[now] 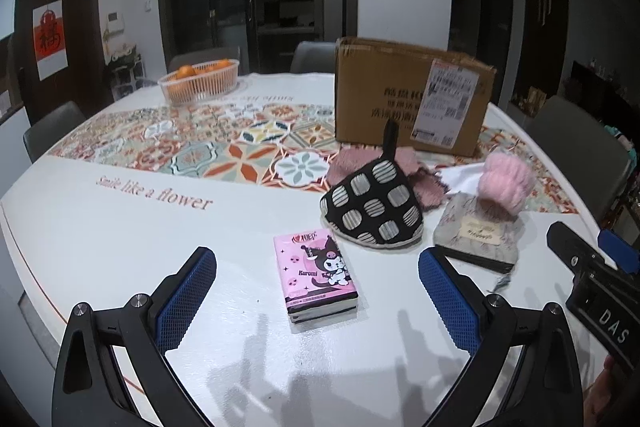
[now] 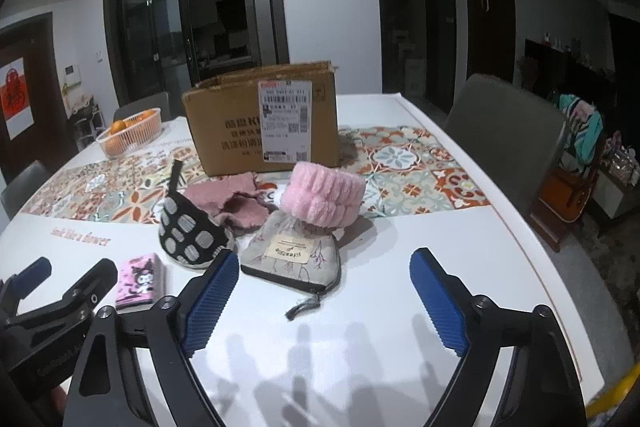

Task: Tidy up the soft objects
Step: 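Grasp the Kuromi tissue pack with the left tool while the right tool grasps the pink hair band, then carry the tissue pack and pink hair band over the cardboard box with both tools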

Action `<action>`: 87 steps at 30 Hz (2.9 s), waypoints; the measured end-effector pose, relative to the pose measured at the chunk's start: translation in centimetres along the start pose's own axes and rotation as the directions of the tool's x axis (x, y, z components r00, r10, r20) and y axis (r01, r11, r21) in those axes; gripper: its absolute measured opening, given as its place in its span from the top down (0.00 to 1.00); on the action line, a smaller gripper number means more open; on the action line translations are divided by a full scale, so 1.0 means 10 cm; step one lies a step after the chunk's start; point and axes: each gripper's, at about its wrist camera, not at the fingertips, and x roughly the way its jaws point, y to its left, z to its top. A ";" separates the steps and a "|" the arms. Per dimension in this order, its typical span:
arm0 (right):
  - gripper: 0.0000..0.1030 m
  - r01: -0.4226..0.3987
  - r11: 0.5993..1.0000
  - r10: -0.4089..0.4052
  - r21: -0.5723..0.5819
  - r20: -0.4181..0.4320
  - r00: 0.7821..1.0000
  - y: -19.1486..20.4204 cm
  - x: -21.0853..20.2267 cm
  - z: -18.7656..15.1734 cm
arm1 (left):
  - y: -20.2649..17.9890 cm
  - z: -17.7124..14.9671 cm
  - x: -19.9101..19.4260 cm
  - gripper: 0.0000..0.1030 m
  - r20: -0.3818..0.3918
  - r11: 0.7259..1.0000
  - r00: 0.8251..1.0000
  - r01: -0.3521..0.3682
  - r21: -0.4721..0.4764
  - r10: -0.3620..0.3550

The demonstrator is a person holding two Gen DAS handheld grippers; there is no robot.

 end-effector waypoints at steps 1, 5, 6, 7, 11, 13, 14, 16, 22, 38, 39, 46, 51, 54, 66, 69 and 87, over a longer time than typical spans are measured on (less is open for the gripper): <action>0.18 -0.002 1.000 0.002 -0.001 -0.006 1.000 0.00 0.05 0.00 | -0.01 0.00 0.05 0.00 -0.009 1.000 1.000 -0.005 -0.001 0.005; 0.21 -0.010 1.000 0.010 -0.002 -0.041 0.999 -0.01 0.28 0.01 | -0.03 -0.01 0.21 0.00 -0.040 1.000 0.999 -0.029 -0.006 0.029; 0.22 -0.015 1.000 0.015 0.002 -0.051 0.999 -0.02 0.34 0.01 | -0.03 -0.02 0.26 0.00 -0.050 0.999 0.998 -0.038 -0.006 0.038; 0.22 -0.018 1.000 0.019 0.005 -0.058 0.998 -0.02 0.37 0.01 | -0.04 -0.02 0.29 0.00 -0.057 0.999 0.997 -0.042 -0.006 0.042; 0.25 -0.030 1.000 0.031 0.007 -0.089 0.996 -0.02 0.55 0.01 | -0.04 -0.03 0.43 0.00 -0.091 0.998 0.994 -0.062 -0.006 0.061; 0.25 -0.030 0.999 0.031 0.011 -0.093 0.995 -0.02 0.60 0.02 | -0.04 -0.03 0.49 0.00 -0.103 0.998 0.992 -0.069 -0.010 0.067; 0.25 -0.034 0.999 0.035 0.015 -0.095 0.995 -0.02 0.64 0.03 | -0.04 -0.03 0.52 0.00 -0.111 0.997 0.991 -0.071 -0.010 0.070; 0.25 -0.035 0.999 0.036 0.015 -0.091 0.995 -0.01 0.68 0.06 | -0.04 -0.03 0.59 0.00 -0.124 0.997 0.990 -0.075 -0.014 0.072; 0.25 -0.019 1.000 0.019 0.000 -0.065 0.998 0.02 0.82 0.19 | -0.03 -0.02 0.75 0.06 -0.166 0.997 0.984 -0.078 -0.026 0.072; 0.47 -0.012 1.000 0.010 -0.023 -0.073 0.997 0.11 1.14 0.31 | 0.02 -0.01 0.97 0.46 -0.266 0.999 0.963 -0.048 -0.021 0.041; 0.51 -0.013 1.000 0.011 -0.026 -0.074 0.997 0.11 1.14 0.31 | 0.02 -0.01 0.97 0.46 -0.269 0.999 0.962 -0.044 -0.018 0.038; 0.67 0.012 0.999 -0.015 -0.043 -0.081 0.997 0.14 1.08 0.28 | 0.06 0.00 0.96 0.46 -0.275 1.000 0.961 -0.024 -0.017 0.018; 0.72 0.024 0.998 -0.028 -0.058 -0.071 0.997 0.18 0.99 0.28 | 0.09 0.03 0.89 0.46 -0.252 1.000 0.968 -0.006 -0.020 0.001; 0.73 0.028 0.998 -0.032 -0.063 -0.063 0.997 0.20 0.92 0.29 | 0.11 0.09 0.82 0.46 -0.227 1.000 0.974 0.005 -0.018 -0.009; 0.73 0.035 0.999 -0.036 -0.039 -0.027 0.999 0.23 0.57 0.42 | 0.07 0.42 0.44 0.46 -0.101 0.992 0.989 0.116 0.047 -0.111; 0.73 0.034 0.999 -0.035 -0.033 -0.019 0.999 0.24 0.46 0.46 | 0.07 0.51 0.34 0.46 -0.073 0.987 0.988 0.144 0.065 -0.139; 0.73 -0.011 0.999 0.013 -0.030 0.064 0.998 0.41 0.04 0.82 | 0.02 1.06 0.08 0.46 0.030 0.961 0.967 0.249 0.122 -0.255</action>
